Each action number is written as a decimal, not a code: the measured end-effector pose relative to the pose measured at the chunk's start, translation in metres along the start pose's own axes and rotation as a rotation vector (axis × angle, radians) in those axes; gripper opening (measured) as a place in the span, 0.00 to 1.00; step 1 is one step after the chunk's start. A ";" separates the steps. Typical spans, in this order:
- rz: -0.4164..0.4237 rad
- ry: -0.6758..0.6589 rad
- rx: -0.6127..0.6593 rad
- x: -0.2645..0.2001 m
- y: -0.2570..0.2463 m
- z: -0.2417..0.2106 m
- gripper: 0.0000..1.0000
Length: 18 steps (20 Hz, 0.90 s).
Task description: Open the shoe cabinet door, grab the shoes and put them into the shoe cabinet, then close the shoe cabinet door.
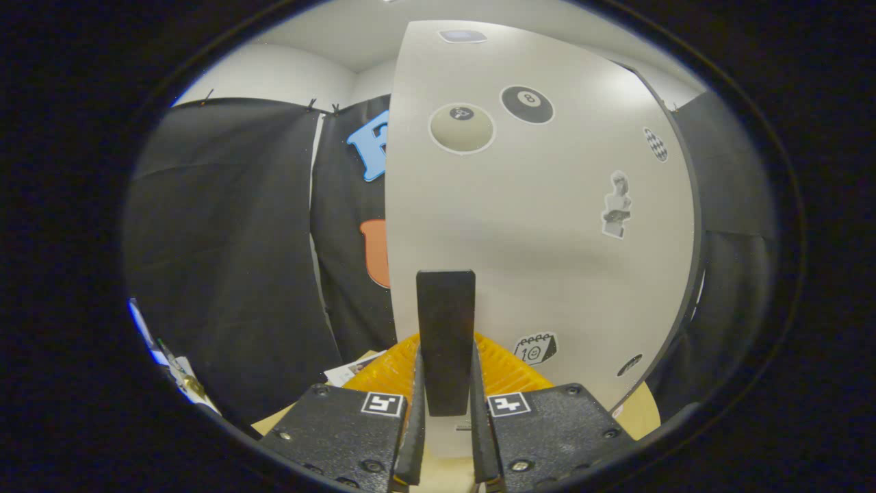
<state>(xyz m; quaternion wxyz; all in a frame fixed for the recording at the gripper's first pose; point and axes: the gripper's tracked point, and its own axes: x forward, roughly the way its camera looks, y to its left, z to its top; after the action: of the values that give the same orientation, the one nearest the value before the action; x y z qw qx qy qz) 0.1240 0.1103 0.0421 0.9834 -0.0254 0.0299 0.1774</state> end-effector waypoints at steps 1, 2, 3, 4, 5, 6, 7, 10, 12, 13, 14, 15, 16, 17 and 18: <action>0.014 0.004 0.000 -0.011 0.001 0.000 0.32; 0.026 0.002 0.005 -0.020 -0.001 -0.001 0.32; 0.041 0.001 0.000 -0.029 -0.005 -0.003 0.32; 0.055 -0.008 -0.001 -0.038 -0.007 -0.004 0.32; 0.066 -0.014 -0.007 -0.046 -0.010 -0.005 0.32; 0.079 -0.022 -0.006 -0.055 -0.014 -0.006 0.32; 0.090 -0.030 0.001 -0.060 -0.016 -0.008 0.31; 0.118 -0.047 0.009 -0.082 -0.032 -0.011 0.30; 0.118 -0.058 0.025 -0.096 -0.044 -0.013 0.29; 0.116 -0.065 0.021 -0.103 -0.048 -0.013 0.28; 0.112 -0.072 0.019 -0.110 -0.051 -0.014 0.29; 0.107 -0.077 0.021 -0.117 -0.055 -0.016 0.29; 0.098 -0.080 0.018 -0.123 -0.060 -0.016 0.28; 0.088 -0.081 0.019 -0.128 -0.063 -0.017 0.28; 0.072 -0.079 0.021 -0.134 -0.067 -0.017 0.28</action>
<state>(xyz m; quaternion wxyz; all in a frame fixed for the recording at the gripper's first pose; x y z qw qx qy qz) 0.0213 0.0003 0.0365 0.9770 -0.0071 -0.0060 0.2132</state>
